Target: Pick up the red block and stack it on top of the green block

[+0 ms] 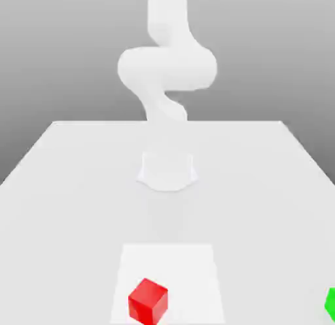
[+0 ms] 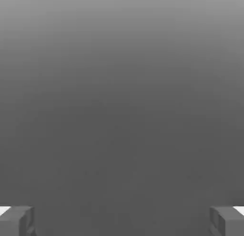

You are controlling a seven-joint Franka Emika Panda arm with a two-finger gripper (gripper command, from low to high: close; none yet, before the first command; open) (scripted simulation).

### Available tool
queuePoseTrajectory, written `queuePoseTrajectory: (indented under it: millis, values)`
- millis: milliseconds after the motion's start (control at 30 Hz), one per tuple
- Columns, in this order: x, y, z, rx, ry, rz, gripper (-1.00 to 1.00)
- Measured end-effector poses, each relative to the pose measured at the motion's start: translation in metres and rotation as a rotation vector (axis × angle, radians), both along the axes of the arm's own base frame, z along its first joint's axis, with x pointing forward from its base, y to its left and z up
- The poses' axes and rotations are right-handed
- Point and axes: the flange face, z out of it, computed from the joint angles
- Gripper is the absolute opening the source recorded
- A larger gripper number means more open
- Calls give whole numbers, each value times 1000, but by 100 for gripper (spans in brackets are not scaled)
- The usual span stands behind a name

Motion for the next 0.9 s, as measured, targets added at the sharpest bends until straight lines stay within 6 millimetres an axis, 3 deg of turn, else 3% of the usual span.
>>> queuePoseTrajectory:
  millis: [200, 433, 633, 800, 900]
  values:
    - [68, -7, -102, 29, 174, -119, 0]
    - [111, -21, -232, 76, 367, -248, 0]
    - [118, -33, -347, 133, 530, -357, 0]
    - [104, -34, -439, 189, 667, -440, 0]
    - [100, -33, -483, 206, 700, -461, 0]
